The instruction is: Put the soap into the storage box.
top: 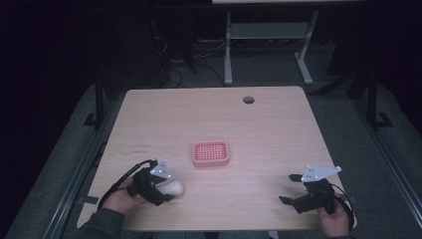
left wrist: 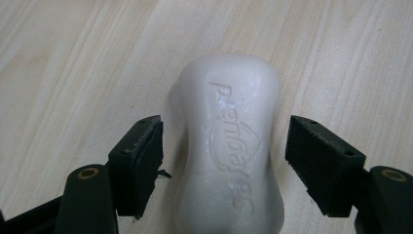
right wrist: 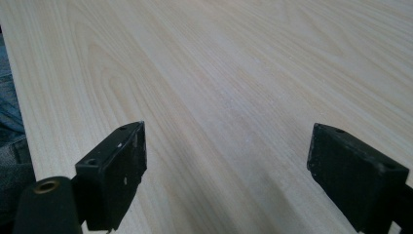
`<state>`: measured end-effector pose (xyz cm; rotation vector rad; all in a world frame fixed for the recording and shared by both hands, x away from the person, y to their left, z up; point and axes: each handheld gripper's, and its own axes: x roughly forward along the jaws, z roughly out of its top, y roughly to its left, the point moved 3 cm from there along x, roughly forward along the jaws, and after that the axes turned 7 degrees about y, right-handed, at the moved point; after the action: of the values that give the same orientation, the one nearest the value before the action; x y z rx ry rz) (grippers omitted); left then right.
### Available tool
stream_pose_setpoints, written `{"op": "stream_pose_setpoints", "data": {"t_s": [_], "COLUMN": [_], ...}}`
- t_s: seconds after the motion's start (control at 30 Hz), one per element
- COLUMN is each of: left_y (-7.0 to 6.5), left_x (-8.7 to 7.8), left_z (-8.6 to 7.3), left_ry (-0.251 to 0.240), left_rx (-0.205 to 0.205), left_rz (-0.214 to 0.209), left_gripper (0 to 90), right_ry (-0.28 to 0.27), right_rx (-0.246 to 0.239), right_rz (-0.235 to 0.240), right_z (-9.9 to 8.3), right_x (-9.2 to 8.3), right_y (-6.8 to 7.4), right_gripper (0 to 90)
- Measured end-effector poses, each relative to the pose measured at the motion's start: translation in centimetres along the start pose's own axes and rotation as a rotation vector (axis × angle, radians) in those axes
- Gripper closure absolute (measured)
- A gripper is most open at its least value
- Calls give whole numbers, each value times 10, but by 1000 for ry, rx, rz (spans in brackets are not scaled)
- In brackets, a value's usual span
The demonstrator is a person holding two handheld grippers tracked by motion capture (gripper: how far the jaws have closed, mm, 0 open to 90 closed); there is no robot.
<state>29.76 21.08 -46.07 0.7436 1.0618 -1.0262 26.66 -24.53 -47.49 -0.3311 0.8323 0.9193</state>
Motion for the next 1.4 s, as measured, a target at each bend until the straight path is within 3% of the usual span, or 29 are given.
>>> {"op": "stream_pose_setpoints", "data": {"t_s": [0.63,1.4], "left_y": [1,-1], "left_x": [10,10], "left_z": [-2,0], "left_ry": [23,23], "left_rx": [-3,-9], "left_rz": [-24,-25], "left_gripper": [464,493], "right_ry": [-3,-5], "right_rx": [-8,-8], "right_rz": [1,3], "right_z": [1,1], "right_x": [0,-1], "right_y": [0,1], "right_gripper": [142,142]}}
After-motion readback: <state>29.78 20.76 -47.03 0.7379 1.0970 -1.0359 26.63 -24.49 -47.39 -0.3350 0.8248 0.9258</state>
